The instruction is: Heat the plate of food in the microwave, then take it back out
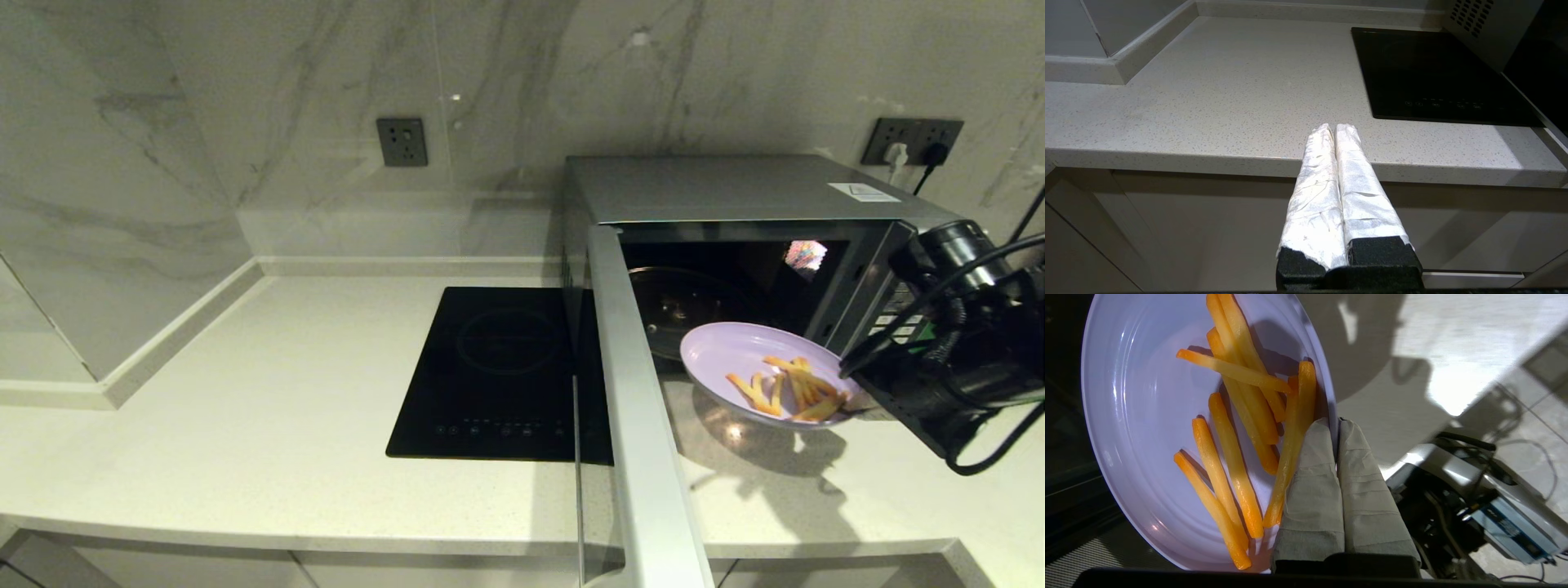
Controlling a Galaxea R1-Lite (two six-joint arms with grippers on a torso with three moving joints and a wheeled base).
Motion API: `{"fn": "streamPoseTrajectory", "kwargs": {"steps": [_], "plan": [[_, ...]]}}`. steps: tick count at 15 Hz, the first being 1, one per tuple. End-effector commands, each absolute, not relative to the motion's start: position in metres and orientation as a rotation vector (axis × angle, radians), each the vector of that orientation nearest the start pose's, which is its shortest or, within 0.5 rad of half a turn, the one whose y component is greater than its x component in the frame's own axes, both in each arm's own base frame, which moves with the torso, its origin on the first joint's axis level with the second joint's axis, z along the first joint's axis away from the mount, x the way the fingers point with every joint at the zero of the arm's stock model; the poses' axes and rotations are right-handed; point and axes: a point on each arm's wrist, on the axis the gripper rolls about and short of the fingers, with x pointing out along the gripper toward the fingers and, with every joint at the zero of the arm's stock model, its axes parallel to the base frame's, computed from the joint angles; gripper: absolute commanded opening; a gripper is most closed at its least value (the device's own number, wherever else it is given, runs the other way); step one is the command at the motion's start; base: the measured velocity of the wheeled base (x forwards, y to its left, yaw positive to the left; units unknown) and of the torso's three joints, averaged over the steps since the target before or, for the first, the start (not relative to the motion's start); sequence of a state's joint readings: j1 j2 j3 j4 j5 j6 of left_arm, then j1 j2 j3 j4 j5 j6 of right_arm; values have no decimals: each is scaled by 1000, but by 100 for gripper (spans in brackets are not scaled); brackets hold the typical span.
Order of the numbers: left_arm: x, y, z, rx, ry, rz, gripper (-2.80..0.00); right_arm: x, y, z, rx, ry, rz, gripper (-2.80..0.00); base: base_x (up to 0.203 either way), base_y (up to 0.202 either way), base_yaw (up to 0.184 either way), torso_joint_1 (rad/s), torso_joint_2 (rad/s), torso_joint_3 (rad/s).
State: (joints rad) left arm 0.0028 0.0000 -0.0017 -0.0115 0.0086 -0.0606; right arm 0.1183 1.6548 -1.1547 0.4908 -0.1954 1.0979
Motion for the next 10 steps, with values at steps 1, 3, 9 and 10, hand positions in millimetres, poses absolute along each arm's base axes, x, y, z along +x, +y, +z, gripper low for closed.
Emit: {"fn": "streamPoseTrajectory", "kwargs": {"steps": [1, 3, 9, 10], "plan": [[-23, 0, 77, -61, -14, 12, -280, 230, 3, 206, 890, 770, -626, -280, 0, 0, 0, 0, 0, 0], [-23, 0, 77, -61, -14, 12, -280, 217, -18, 206, 916, 764, -651, -280, 0, 0, 0, 0, 0, 0], [-23, 0, 77, -61, -14, 12, -280, 199, -81, 203, 974, 719, -740, -280, 0, 0, 0, 0, 0, 0], [-23, 0, 77, -61, -14, 12, -280, 198, -95, 199, 970, 692, -762, -280, 0, 0, 0, 0, 0, 0]]}}
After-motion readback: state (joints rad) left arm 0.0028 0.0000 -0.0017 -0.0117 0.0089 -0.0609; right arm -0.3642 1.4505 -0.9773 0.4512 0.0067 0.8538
